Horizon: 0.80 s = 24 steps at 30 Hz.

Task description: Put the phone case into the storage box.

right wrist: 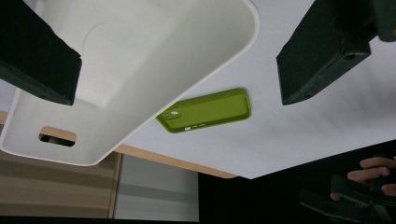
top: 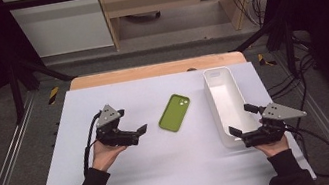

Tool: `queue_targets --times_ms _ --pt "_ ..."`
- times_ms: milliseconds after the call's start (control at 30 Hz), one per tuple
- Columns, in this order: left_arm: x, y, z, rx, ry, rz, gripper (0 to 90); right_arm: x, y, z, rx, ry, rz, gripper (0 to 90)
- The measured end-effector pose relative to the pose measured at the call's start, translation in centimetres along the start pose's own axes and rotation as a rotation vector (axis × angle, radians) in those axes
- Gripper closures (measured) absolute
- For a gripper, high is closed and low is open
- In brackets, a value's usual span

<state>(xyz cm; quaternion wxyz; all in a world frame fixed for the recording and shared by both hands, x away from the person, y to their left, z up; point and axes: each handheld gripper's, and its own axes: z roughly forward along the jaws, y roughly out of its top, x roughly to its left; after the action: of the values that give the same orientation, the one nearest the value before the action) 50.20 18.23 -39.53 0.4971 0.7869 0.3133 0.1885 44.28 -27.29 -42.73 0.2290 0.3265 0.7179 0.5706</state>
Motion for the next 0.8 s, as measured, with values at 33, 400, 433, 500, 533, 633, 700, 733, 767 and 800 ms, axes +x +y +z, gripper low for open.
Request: queue_targets --times_ms 33,400,433,500,533,633,700,733,767,800 --pt "0.0 0.1 0.2 0.001 0.0 0.0 0.0 0.0 0.0 0.0 0.0 0.0 0.0 0.3" --pt "-0.2 1.0 2.0 0.02 -0.004 0.009 0.0 0.0 0.0 -0.1 -0.005 0.0 0.004 0.3" --pt "-0.2 1.1 2.2 0.022 -0.003 0.013 0.0 0.0 0.0 -0.1 -0.006 0.0 0.003 0.3" --pt "-0.3 1.3 2.6 0.024 -0.004 0.013 0.0 0.0 0.0 -0.1 -0.004 0.0 0.004 0.3" --pt "-0.3 1.4 2.8 0.029 -0.004 0.014 0.0 0.0 0.0 -0.1 -0.004 0.0 0.004 0.3" --pt "-0.4 1.7 3.4 0.032 -0.008 0.013 0.0 0.0 0.0 -0.1 -0.005 0.001 0.005 0.3" --pt "-0.5 2.0 3.8 0.034 -0.011 0.017 0.0 0.0 0.0 -0.1 -0.006 0.002 0.004 0.3" --pt "-0.5 2.1 4.1 0.034 -0.011 0.019 0.0 0.0 0.0 -0.1 -0.007 0.002 0.003 0.3" --pt "-0.6 2.1 4.2 0.031 -0.011 0.019 0.1 0.0 0.0 -0.1 -0.006 0.001 0.004 0.2" --pt "-0.6 2.2 4.3 0.03 -0.011 0.018 0.1 0.0 0.0 -0.1 -0.006 0.001 0.004 0.2"
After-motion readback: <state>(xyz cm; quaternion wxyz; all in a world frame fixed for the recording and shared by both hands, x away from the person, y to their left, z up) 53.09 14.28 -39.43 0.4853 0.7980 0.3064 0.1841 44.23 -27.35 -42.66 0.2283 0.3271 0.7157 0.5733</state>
